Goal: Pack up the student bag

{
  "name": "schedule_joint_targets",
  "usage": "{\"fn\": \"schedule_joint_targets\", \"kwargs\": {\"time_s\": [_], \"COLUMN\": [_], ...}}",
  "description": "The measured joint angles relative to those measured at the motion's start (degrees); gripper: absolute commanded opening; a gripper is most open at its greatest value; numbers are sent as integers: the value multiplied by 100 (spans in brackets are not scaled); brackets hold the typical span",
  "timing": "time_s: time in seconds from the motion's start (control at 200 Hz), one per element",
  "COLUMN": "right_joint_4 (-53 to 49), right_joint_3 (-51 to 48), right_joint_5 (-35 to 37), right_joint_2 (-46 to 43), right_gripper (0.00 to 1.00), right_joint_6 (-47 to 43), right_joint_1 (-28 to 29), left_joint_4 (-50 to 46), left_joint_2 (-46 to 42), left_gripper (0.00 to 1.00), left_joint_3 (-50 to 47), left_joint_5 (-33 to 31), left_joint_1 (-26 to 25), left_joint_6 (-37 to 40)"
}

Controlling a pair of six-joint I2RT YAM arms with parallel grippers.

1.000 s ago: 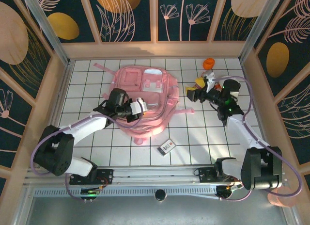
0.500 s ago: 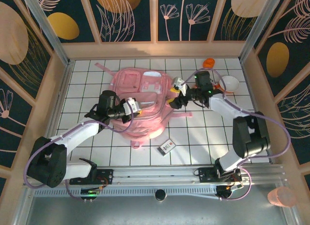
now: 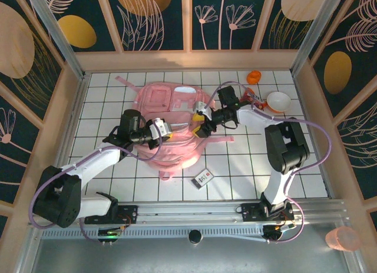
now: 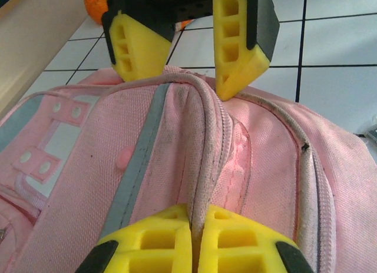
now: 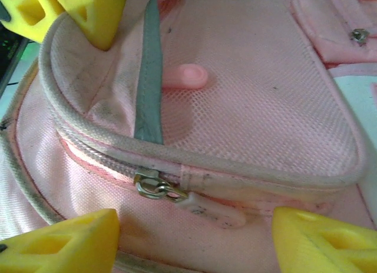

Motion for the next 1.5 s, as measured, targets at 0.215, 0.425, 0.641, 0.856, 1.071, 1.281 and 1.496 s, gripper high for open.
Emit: {"fn": "schedule_joint_targets", "kwargs": {"time_s": [0.215,0.425,0.641,0.856,1.071,1.281,1.496], "right_joint_4": [-549,-669,-249,256,452,710,938], "right_joint_3": [101,-37,-90,-203,-378,-588,-876], "right_joint_5": [-264,-654,-616,-181,55,365,737], "right_joint_2": [-26,-313,-326,-326,-579,-1110,-1309], "right_gripper": [56,50,43,10,0,0,0], "right_joint_6": [2,273,863,1471,1888,2498,3287], "right_joint_1": [20,20,20,9,17,341,415], "left_joint_4": [155,275,293,323,468,688,769], "left_joint_2": [0,2,7,15,286,481,787], "left_gripper": [0,0,0,0,0,7,57], "left_joint_3": [-2,-7,-4,-4,192,404,656], "left_joint_5": [-142,-140,-118,-122,-339,-883,-1408], "left_joint_1": [-11,-11,-11,-11,-63,-402,-629], "left_joint_6": [-245,-332,-391,-544,-1246,-1735,-2444]}}
